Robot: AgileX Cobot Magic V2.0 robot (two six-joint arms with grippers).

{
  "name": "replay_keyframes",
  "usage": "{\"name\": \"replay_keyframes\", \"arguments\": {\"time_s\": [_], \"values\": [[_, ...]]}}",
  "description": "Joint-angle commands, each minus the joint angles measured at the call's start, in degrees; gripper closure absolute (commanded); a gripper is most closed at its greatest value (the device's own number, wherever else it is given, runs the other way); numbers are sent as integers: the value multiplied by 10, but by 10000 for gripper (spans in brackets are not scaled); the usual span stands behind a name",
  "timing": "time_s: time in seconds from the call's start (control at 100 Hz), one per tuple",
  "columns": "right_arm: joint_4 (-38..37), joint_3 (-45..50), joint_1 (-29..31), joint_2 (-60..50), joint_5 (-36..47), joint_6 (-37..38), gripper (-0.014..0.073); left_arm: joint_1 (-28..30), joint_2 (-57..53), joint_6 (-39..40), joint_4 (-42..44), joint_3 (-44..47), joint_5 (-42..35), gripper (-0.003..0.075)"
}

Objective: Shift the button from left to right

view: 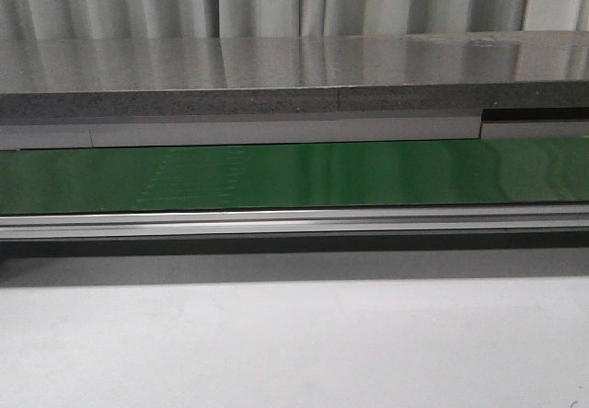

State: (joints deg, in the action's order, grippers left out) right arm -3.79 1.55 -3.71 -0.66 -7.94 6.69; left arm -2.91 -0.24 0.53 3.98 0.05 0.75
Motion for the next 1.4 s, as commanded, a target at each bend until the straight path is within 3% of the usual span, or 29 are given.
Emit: {"name": "replay_keyframes", "arguments": {"time_s": [0.0, 0.58, 0.73, 1.05, 1.39], "values": [[-6, -9, 2, -11, 49, 1, 662, -5, -17, 6, -2, 20, -46, 740], [-6, -9, 2, -11, 49, 1, 662, -5, -17, 6, -2, 6, -34, 740], [-6, -9, 2, -11, 49, 1, 662, -5, 8, 6, -16, -53, 60, 740], [-6, -9, 2, -11, 49, 1, 662, -5, 144, 6, -52, -236, 144, 740], [-6, -9, 2, -11, 49, 1, 662, -5, 354, 6, -55, -461, 383, 740]]}}
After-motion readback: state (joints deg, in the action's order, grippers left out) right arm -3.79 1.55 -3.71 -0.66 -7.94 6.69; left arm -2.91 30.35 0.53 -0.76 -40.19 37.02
